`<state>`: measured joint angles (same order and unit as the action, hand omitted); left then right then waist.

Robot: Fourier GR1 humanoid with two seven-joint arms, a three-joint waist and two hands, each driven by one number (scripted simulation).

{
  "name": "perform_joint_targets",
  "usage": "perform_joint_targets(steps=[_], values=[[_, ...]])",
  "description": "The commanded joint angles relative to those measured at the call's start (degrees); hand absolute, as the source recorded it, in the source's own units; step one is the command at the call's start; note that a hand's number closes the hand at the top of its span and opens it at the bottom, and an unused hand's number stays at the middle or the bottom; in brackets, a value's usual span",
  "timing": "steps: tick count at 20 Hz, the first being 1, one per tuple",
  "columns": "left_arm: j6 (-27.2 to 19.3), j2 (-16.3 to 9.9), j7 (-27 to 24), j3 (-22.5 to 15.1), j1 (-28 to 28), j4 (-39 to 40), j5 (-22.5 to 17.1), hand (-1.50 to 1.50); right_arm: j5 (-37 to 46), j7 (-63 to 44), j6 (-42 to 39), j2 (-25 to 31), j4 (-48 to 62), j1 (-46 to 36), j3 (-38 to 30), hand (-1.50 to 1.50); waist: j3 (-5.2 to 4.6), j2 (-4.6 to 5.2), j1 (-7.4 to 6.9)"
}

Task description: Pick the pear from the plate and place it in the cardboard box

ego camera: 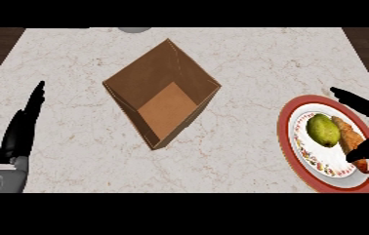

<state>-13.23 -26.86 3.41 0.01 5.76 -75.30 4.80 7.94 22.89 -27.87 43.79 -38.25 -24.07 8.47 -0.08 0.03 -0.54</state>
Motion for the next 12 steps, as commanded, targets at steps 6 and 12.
perform_joint_targets(steps=[6,12], values=[[1.88,2.28,-1.0,2.9,-1.58,-0.37,2.75,0.0,8.45,5.08,-0.36,-2.36,8.83,-4.68,-2.49,-1.5,0.12,0.11,-0.05],[2.28,4.07,-1.67,3.64,-2.59,-0.69,4.5,0.0,4.41,0.52,-4.26,-3.17,-4.87,1.81,-5.78,-1.5,0.06,-0.12,0.63]])
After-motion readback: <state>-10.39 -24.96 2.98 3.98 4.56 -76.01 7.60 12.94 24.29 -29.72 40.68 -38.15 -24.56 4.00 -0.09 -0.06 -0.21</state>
